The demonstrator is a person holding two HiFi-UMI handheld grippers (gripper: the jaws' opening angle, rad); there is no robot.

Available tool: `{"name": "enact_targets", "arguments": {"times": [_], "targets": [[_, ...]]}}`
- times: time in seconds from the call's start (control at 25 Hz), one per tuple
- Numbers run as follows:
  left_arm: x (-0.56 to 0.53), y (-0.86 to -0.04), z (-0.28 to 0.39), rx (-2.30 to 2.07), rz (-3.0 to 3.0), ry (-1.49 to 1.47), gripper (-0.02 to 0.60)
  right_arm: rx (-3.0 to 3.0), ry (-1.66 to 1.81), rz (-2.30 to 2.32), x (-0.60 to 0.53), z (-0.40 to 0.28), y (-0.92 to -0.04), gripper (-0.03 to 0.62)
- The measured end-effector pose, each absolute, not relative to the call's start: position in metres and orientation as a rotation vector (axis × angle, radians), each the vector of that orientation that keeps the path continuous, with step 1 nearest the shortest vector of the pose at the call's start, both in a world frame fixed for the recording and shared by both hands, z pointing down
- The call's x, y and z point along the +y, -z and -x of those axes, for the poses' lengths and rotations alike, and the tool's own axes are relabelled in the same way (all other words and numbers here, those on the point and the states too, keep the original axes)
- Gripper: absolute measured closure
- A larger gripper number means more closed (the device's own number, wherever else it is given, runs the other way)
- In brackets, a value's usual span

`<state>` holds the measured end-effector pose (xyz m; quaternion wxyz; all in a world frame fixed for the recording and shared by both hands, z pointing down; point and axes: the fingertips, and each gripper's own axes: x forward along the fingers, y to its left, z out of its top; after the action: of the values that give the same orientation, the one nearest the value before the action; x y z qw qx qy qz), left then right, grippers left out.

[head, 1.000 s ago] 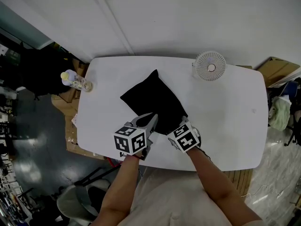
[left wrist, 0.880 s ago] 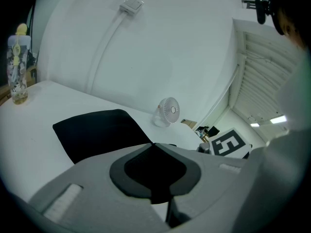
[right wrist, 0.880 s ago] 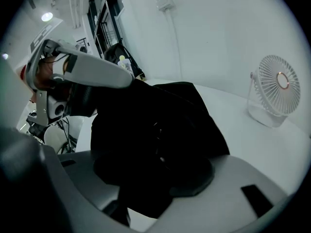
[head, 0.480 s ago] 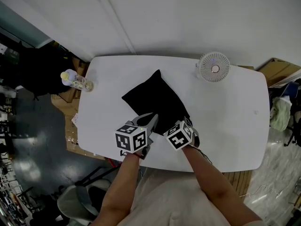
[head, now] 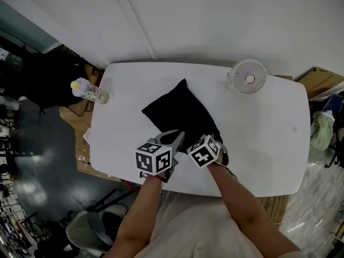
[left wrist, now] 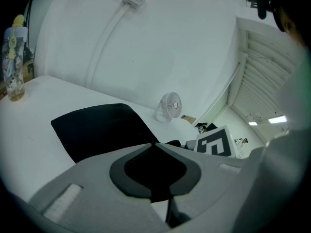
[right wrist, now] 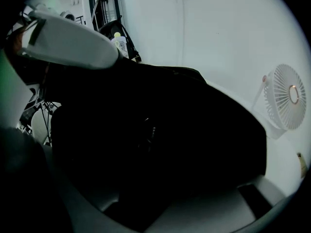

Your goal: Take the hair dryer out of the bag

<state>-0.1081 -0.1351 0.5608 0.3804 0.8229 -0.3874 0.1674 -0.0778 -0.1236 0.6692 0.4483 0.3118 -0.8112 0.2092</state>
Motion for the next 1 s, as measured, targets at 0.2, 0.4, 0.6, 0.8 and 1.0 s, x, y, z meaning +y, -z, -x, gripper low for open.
{"name": "enact_targets", "arguments": {"times": [0.2,0.4,0.6,0.8,1.0], "targets": [[-0.136,-0.563,0.107,-0.986,-2.101,-0.428,0.555,-2.008,-0.499,-0.784,-0.124,0.074,-0.668,0.416],[-0.137,-0.563,0.104,-0.991,-2.100,-0.428,0.555,-2.033,-0.484,-0.809,-0.123,0.068,-0.658,0.424],[-0.138,-0.561,0.101,-0.991,-2.104,-0.426,0.556,-2.059,-0.457,-0.809,-0.119,0.058,-0.645,0.425],[-0.137,-0.560,0.101,-0.992,-2.103,-0.428,0.556,-2.071,-0.437,-0.792,-0.109,0.046,-0.638,0.428],[-0.134,-0.560,0.103,-1.000,-2.100,-0.431,0.555,-2.094,-0.435,-0.775,-0.097,0.032,-0.627,0.430]]}}
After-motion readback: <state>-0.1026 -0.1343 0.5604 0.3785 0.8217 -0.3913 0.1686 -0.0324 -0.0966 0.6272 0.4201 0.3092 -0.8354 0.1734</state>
